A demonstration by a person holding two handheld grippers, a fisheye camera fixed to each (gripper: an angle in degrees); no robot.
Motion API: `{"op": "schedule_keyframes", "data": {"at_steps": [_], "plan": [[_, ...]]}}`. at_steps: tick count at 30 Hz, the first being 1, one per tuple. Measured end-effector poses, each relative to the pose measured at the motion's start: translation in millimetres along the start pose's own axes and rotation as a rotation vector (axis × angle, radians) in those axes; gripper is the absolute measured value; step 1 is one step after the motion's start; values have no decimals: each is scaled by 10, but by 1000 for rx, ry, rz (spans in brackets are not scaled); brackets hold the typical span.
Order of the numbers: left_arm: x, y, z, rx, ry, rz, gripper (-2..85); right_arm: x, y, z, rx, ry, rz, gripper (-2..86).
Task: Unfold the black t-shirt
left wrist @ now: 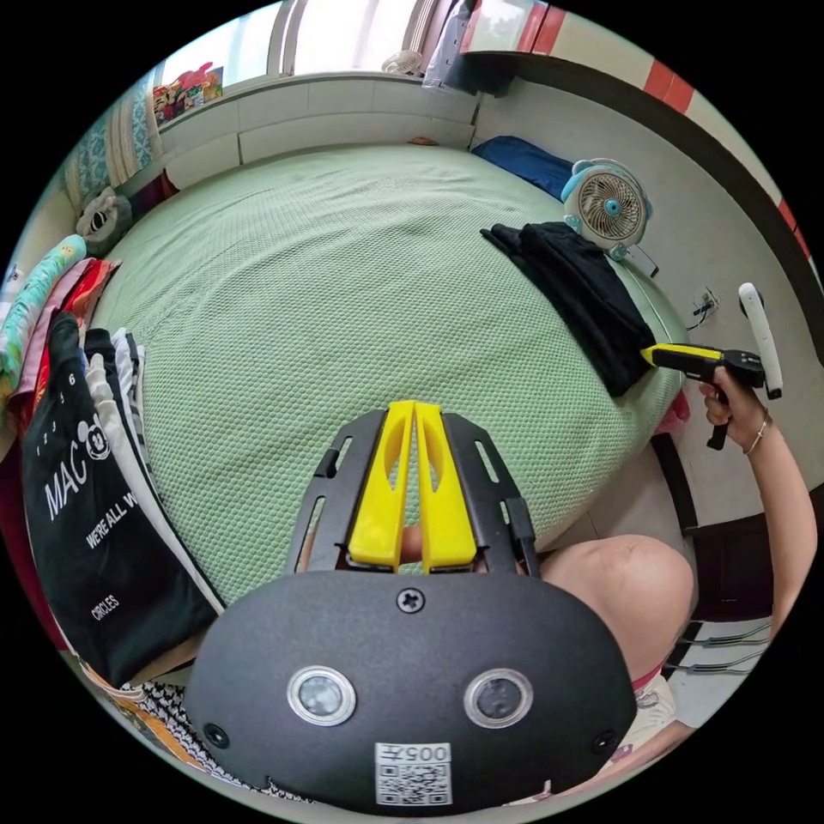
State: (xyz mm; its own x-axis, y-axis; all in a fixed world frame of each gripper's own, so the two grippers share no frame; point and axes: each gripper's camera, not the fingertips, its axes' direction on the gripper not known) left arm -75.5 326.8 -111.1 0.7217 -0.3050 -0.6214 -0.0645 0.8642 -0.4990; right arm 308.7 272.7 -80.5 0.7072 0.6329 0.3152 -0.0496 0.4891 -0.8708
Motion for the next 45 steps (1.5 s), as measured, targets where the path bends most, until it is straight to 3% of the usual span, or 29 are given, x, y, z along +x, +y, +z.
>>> {"op": "schedule_keyframes", "data": {"at_steps": [9, 23, 29, 39, 45], "plan": [[-126, 109, -63, -9, -21, -13, -2, 105, -194, -515, 102, 46, 35, -10], [-180, 189, -123, -26, -30, -3, -2, -443, -132, 307, -55, 147, -19, 72], [-179, 181, -144, -30, -28, 5, -2, -558, -202, 431, -72, 252, -49, -2], [-183, 177, -209, -27, -4, 9, -2, -325, -384, -340, 68, 41, -10, -12], [-162, 200, -228, -34, -5, 12, -2, -713, -513, -562, 45, -26, -139, -12]]}}
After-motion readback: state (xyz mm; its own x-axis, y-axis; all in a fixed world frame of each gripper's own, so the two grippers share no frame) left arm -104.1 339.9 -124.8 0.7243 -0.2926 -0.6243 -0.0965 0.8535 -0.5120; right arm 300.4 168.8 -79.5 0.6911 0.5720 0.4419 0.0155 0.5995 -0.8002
